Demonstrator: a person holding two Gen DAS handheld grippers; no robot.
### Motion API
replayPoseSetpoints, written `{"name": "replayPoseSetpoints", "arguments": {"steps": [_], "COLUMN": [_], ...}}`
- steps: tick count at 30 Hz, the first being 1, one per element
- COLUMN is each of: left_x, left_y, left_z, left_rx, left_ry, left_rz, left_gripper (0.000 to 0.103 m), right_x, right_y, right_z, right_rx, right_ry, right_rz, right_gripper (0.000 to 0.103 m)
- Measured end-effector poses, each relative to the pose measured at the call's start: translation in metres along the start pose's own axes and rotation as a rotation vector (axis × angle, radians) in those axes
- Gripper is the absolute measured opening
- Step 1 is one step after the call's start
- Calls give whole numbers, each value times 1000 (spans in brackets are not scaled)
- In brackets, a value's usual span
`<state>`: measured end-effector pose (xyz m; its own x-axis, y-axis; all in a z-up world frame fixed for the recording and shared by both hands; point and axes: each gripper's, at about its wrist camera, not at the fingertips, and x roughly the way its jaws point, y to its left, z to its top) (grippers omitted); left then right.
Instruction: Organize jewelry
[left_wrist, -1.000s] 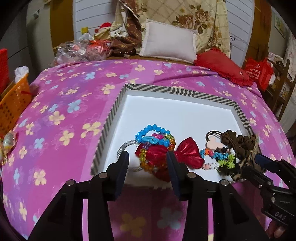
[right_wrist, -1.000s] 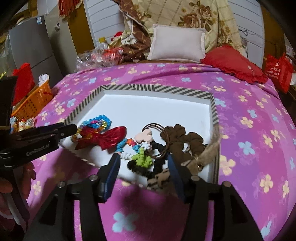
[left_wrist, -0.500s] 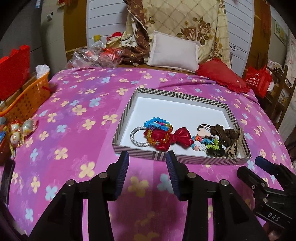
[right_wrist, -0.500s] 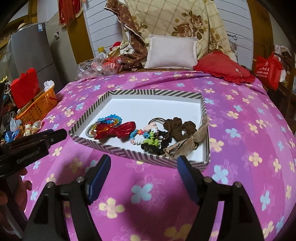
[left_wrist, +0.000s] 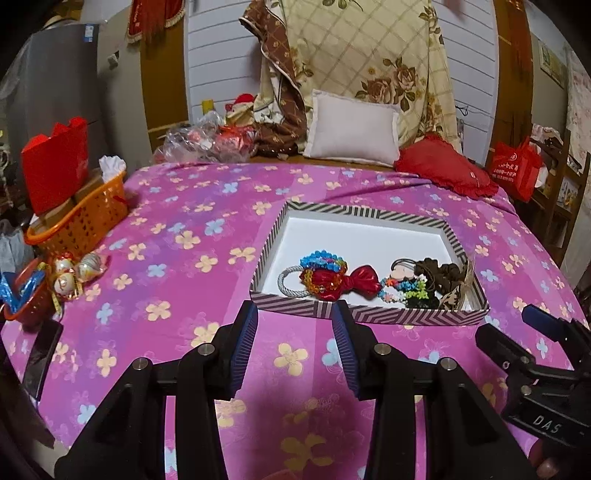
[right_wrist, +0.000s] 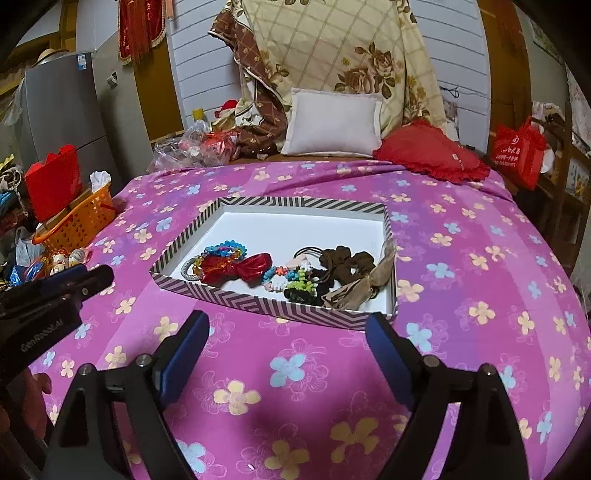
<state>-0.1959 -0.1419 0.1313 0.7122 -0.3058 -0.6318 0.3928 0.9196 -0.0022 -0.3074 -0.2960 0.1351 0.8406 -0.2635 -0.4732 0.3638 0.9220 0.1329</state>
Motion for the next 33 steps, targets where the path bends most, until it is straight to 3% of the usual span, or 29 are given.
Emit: {"name": "replayPoseSetpoints", "arguments": {"steps": [33], "left_x": [-5], "left_y": [-3], "left_z": [4], "left_rx": [9], "left_ry": [-22], "left_rz": [18], "left_gripper": [34], "right_x": [6], "right_y": [-3], "right_z": [2], "right_rx": [10], "right_ry": [9], "right_rz": [-9], "right_gripper": [93]}}
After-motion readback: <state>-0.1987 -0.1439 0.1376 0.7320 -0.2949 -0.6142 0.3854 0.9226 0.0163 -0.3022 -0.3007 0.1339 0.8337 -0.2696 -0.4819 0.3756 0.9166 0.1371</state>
